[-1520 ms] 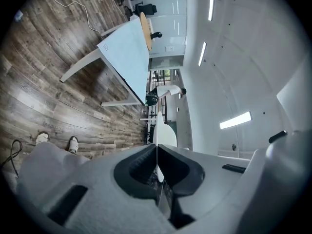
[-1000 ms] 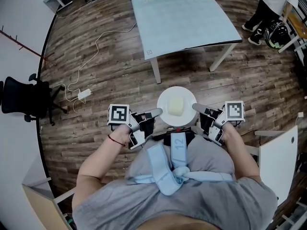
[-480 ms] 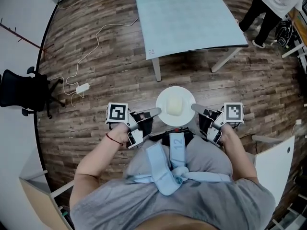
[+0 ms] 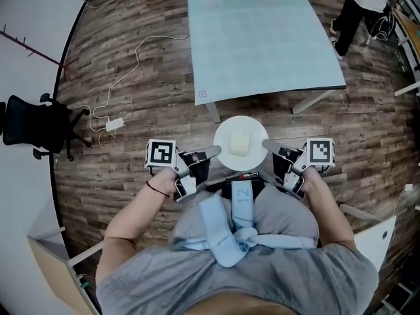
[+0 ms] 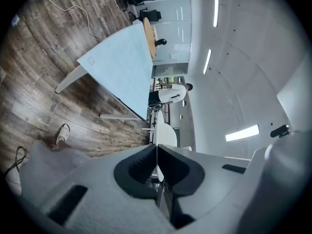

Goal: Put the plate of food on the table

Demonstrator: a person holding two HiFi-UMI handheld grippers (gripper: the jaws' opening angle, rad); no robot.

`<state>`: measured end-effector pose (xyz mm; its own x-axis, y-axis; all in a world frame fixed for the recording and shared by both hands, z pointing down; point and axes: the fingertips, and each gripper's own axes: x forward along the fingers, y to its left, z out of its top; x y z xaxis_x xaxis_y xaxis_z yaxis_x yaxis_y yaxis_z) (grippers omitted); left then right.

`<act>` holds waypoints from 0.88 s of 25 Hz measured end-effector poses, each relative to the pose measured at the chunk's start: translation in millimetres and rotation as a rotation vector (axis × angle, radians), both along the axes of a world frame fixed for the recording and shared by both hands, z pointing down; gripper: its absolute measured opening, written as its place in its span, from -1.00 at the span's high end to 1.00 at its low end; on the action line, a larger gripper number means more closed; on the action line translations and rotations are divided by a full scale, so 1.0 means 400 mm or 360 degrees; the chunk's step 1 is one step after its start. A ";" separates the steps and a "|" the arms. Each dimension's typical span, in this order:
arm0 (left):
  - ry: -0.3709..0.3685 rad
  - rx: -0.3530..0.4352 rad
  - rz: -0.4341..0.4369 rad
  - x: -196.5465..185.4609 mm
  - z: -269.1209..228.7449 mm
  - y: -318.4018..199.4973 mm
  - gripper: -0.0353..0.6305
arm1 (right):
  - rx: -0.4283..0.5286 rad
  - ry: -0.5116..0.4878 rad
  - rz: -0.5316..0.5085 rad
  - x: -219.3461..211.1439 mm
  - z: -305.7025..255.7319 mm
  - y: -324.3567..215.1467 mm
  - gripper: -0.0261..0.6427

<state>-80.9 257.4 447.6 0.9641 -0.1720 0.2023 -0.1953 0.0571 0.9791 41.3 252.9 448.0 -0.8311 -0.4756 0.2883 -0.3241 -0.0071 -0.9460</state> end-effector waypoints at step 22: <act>0.0004 0.0024 -0.0107 0.232 0.016 -0.287 0.82 | 0.0124 0.0058 -0.0187 0.225 0.005 -0.323 0.81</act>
<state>12.0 142.6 453.9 0.9507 -0.2397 0.1969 -0.1892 0.0551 0.9804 131.1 123.8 449.8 -0.8721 -0.3978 0.2851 -0.3523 0.1059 -0.9299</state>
